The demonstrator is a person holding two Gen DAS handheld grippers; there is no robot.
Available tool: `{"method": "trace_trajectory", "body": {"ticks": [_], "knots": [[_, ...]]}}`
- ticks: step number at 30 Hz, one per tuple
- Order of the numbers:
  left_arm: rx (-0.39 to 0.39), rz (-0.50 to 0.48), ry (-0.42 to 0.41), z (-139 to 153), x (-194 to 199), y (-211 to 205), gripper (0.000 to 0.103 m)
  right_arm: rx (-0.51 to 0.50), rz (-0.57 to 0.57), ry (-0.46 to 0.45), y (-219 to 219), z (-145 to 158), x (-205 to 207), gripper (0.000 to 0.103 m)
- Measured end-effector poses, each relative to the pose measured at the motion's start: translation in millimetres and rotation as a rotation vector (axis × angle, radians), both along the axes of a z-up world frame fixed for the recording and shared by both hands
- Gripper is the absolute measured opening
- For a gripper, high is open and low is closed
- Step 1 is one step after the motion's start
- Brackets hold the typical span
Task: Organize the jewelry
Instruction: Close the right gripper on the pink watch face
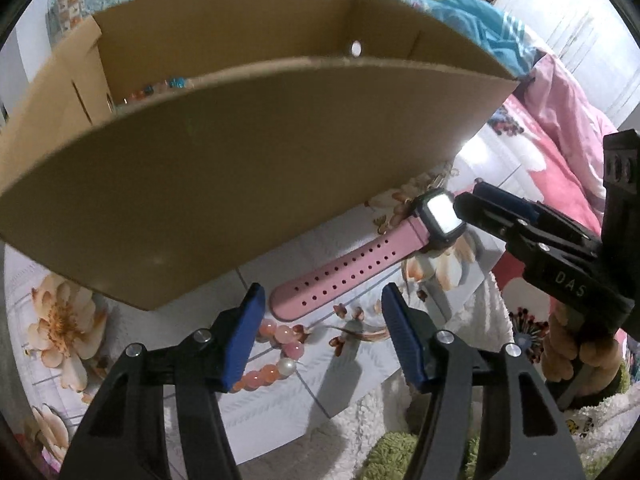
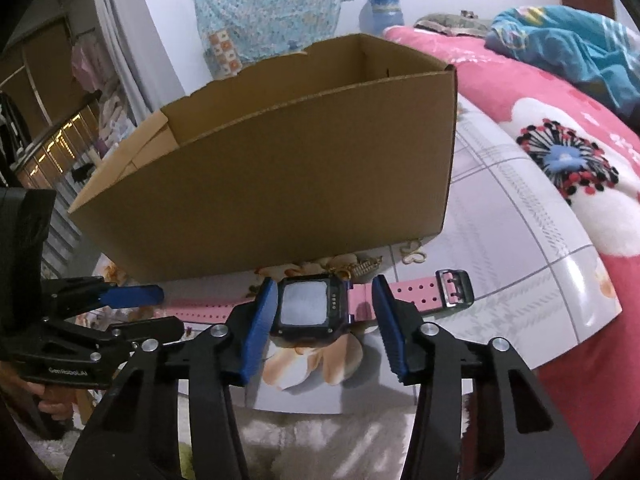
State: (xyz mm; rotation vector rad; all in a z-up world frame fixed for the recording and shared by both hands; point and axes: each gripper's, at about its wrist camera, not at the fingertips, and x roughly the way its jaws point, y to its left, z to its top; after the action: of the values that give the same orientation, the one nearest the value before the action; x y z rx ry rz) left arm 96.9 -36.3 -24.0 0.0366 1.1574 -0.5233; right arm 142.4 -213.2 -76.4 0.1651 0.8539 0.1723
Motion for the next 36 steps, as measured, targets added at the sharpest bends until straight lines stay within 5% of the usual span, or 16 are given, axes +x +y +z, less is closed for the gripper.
{"method": "trace_trajectory", "body": {"ticks": [9, 19, 27, 36], "knots": [[-0.024, 0.032, 0.042, -0.2, 10.4, -2.4, 0.059, -0.010, 0.004, 0.022, 0.5, -6.9, 4.4, 0.034], [-0.161, 0.116, 0.103, -0.9, 17.6, 12.6, 0.062, 0.009, 0.000, 0.024, -2.2, -8.0, 3.6, 0.034], [-0.085, 0.074, 0.034, -0.5, 10.2, -0.5, 0.064, 0.049, -0.018, 0.000, -17.5, 2.4, -4.4, 0.038], [0.022, 0.010, -0.042, -2.3, 1.9, -15.6, 0.064, 0.016, -0.218, -0.002, -76.9, 9.5, -16.8, 0.047]]}}
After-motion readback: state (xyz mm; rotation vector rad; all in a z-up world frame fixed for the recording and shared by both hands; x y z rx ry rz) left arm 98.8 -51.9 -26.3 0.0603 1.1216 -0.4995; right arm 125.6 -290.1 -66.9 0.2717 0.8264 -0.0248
